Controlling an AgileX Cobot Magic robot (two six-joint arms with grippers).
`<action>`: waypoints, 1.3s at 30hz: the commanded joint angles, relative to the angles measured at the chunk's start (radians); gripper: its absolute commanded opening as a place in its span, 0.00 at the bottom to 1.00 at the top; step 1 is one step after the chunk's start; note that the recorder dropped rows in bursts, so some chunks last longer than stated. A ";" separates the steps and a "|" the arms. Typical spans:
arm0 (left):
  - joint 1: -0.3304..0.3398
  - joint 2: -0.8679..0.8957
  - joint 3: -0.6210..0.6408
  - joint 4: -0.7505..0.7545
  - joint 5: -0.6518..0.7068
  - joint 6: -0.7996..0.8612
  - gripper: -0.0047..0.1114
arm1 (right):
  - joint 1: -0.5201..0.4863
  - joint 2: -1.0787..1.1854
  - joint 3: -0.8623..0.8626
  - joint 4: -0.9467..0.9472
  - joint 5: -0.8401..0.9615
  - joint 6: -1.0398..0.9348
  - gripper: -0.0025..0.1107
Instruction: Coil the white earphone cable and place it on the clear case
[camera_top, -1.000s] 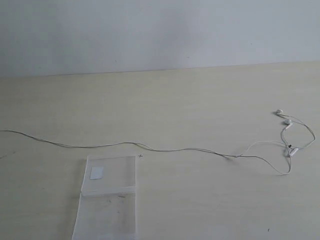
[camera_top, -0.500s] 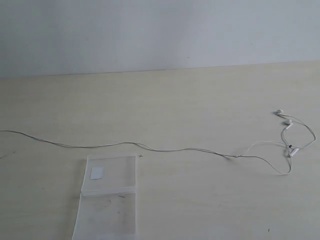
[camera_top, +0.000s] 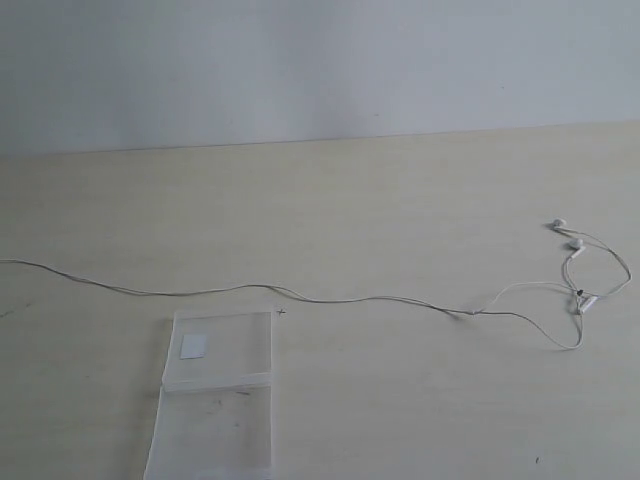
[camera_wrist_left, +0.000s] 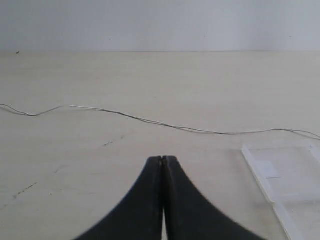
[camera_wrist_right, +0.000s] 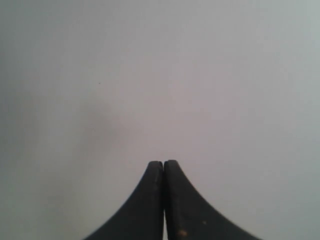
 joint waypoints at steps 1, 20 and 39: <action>0.003 -0.006 0.002 -0.008 -0.011 0.000 0.04 | -0.006 0.149 -0.130 0.007 0.012 -0.010 0.02; 0.003 -0.006 0.002 -0.008 -0.011 0.000 0.04 | 0.033 0.696 -0.181 0.206 0.092 0.252 0.02; 0.003 -0.006 0.002 -0.008 -0.011 0.000 0.04 | 0.437 1.510 -1.163 -0.053 1.116 -0.411 0.02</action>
